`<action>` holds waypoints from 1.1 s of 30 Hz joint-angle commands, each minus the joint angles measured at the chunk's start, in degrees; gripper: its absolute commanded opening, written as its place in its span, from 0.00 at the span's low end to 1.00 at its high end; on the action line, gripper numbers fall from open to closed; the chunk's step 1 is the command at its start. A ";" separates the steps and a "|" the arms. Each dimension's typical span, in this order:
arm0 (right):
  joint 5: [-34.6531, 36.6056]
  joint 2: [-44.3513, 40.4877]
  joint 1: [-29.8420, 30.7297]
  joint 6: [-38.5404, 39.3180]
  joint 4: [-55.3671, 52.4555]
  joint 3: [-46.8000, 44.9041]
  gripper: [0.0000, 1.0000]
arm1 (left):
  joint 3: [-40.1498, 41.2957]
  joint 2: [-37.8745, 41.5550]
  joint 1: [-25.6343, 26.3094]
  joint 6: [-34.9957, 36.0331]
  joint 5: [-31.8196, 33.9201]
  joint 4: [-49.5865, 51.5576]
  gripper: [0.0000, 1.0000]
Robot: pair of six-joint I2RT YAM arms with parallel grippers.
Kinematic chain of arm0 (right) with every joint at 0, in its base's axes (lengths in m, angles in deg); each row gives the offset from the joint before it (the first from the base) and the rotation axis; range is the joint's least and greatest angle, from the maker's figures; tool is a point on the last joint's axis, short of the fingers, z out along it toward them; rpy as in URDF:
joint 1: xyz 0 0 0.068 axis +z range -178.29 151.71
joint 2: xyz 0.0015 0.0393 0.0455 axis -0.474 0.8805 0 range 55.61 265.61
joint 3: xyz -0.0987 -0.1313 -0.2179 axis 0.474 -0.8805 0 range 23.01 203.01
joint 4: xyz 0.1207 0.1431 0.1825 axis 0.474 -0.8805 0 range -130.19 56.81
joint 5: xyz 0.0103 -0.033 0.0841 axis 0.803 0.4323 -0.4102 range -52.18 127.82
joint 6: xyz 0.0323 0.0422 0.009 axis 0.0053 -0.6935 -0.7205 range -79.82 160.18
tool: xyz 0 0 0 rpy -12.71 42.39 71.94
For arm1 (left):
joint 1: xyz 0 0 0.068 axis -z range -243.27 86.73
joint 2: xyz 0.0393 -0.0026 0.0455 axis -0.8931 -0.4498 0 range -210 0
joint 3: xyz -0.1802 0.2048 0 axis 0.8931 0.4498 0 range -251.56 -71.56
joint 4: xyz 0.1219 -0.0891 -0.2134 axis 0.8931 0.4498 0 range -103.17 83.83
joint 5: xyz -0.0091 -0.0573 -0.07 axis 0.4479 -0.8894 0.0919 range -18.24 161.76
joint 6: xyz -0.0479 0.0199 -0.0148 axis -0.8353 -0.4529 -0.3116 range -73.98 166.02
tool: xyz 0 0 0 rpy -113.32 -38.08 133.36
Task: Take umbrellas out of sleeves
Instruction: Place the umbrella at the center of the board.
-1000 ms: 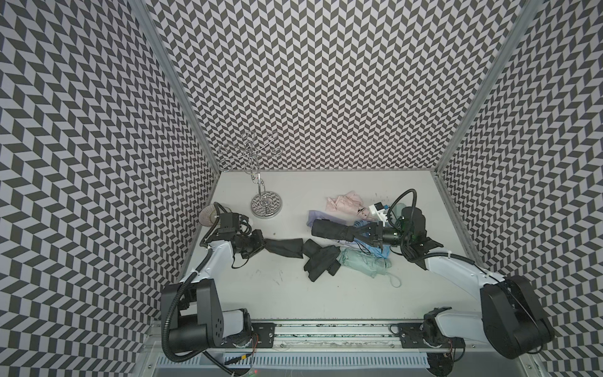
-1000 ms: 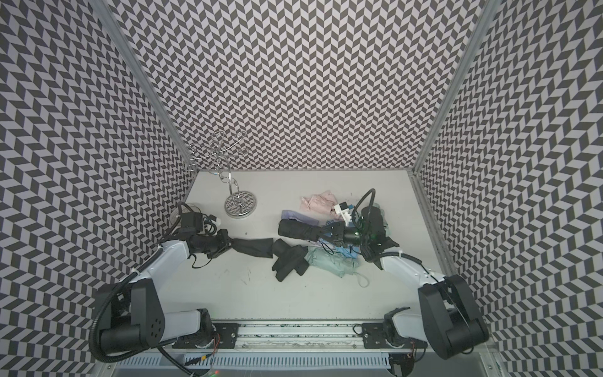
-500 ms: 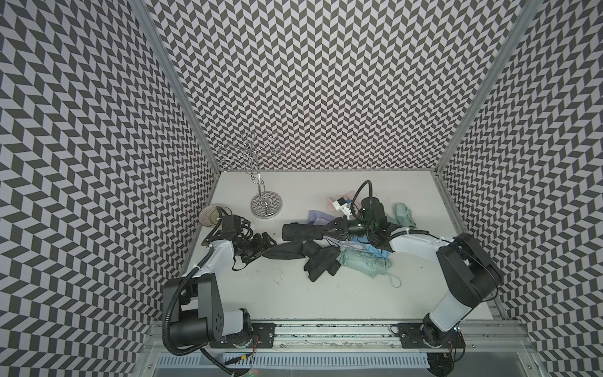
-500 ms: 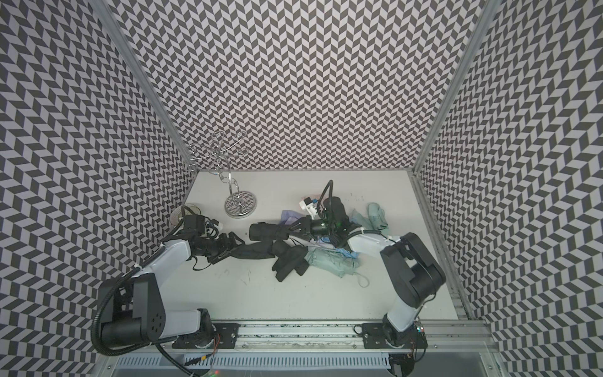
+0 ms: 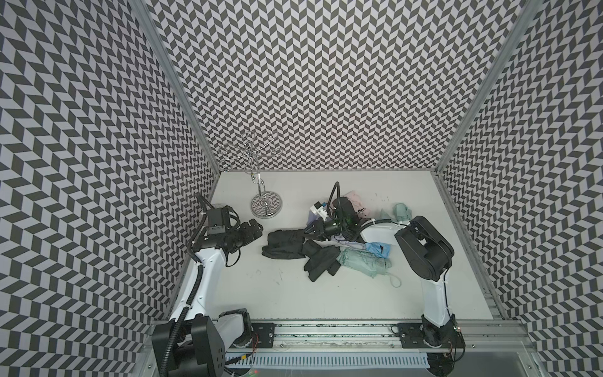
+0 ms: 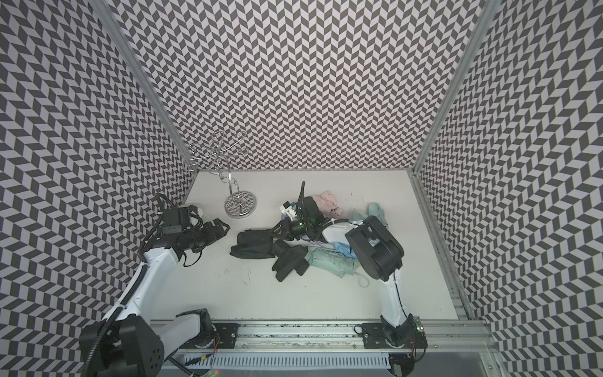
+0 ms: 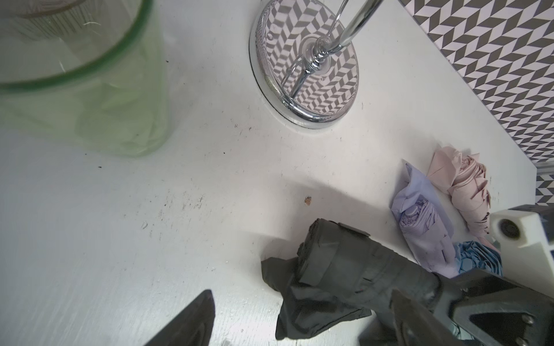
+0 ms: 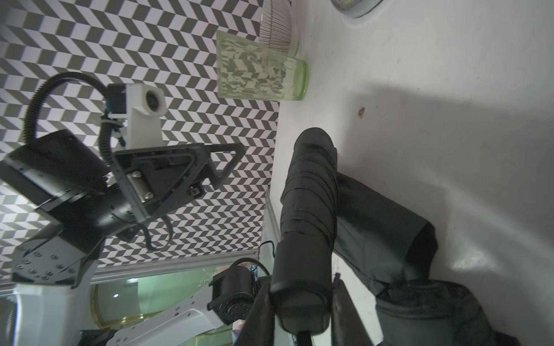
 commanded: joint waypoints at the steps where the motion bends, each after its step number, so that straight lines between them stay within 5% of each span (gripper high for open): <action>1: 0.04 0.80 0.62 3.93 0.66 2.66 0.26 | 0.11 0.48 -0.28 -0.33 -1.17 0.26 0.92; 18: 2.71 1.46 1.42 8.23 -7.15 6.89 0.64 | -0.66 1.22 0.83 0.29 -2.73 0.34 0.92; 33: 12.68 5.70 2.39 20.69 -25.21 20.33 0.97 | -1.28 0.51 1.34 0.30 -4.50 -0.60 0.93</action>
